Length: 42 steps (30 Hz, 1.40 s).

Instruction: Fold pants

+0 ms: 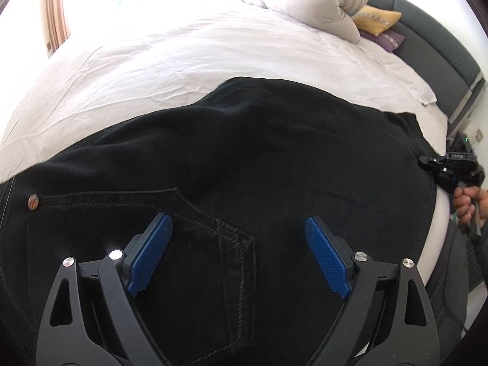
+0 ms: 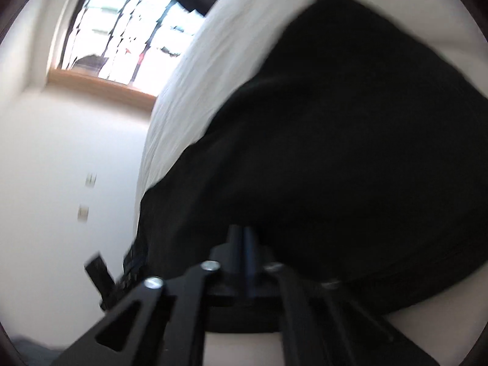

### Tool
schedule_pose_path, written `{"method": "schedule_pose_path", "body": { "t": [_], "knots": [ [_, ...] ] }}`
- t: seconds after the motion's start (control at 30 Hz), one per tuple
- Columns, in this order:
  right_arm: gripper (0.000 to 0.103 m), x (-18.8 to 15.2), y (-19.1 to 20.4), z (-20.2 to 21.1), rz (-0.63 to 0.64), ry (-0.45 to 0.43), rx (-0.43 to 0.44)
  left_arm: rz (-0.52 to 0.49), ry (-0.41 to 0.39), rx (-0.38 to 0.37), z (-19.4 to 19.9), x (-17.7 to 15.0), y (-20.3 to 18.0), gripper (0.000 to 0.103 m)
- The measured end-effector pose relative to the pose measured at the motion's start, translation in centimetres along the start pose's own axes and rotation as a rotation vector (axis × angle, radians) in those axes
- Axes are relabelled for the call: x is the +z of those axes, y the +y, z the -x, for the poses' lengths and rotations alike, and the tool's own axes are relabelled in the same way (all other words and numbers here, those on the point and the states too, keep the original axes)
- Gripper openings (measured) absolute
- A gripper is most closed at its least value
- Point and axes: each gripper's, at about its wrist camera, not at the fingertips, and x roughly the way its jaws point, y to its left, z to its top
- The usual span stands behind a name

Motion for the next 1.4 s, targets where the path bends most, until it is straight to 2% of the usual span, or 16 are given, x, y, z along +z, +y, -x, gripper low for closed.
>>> {"method": "schedule_pose_path", "body": {
  "t": [0.03,0.13,0.2,0.3,0.37,0.43,0.5,0.6,0.73,0.93,1.03,1.1,1.2,1.23,1.3,1.4],
  "knots": [
    [0.000,0.2,-2.0,2.6,-0.070,-0.083,0.012,0.011,-0.004,0.009,0.4,-0.3,0.5,0.089],
    [0.000,1.8,-3.9,8.6,-0.154,-0.299,-0.163,0.048,-0.004,0.058,2.3,-0.9,1.0,0.087],
    [0.027,1.5,-1.3,10.2,-0.101,-0.352,-0.291,0.090,-0.052,-0.070,4.0,0.4,-0.1,0.087],
    [0.031,0.5,3.8,8.2,0.030,-0.274,-0.072,-0.035,-0.095,-0.200,3.6,3.4,-6.2,0.087],
    [0.037,-1.1,7.8,3.9,0.124,-0.171,0.017,-0.107,-0.026,-0.261,0.3,4.2,-9.7,0.086],
    [0.042,-1.9,9.3,-0.6,0.149,-0.015,0.080,-0.093,0.141,-0.274,-5.0,3.9,-10.7,0.045],
    [0.038,-2.5,9.1,-4.3,0.154,0.074,-0.021,-0.027,0.145,-0.276,-6.2,3.4,-9.1,0.030],
    [0.000,-0.9,4.9,-3.8,-0.002,0.036,-0.005,0.061,0.172,-0.310,-5.1,3.0,-5.8,0.010],
    [0.000,0.1,-0.1,1.6,-0.101,-0.146,-0.070,0.243,0.148,-0.341,-2.4,-0.3,2.0,0.007],
    [0.008,0.0,-0.3,8.0,-0.147,-0.311,-0.269,0.344,0.055,-0.227,5.2,-5.2,9.1,0.003],
    [0.019,-1.4,3.8,5.9,-0.035,-0.190,-0.108,0.325,0.012,-0.184,6.6,-4.4,8.8,0.003],
    [0.039,-2.8,6.5,3.1,0.071,-0.049,0.011,0.303,0.000,-0.191,6.1,-3.4,7.8,0.003],
    [0.046,-4.2,9.0,-2.0,0.171,0.115,0.020,0.308,0.024,-0.177,3.8,-3.1,7.8,0.003],
    [0.043,-3.5,7.1,-3.9,0.104,0.145,-0.002,0.319,0.038,-0.168,3.4,-3.5,8.2,0.003],
    [0.000,-2.5,5.9,-3.8,0.048,0.123,0.008,0.347,0.021,-0.220,3.2,-4.1,9.3,0.003],
    [0.000,-0.6,2.5,-0.3,-0.061,-0.016,-0.060,0.343,0.006,-0.223,4.3,-4.6,10.2,0.003]
  ]
}}
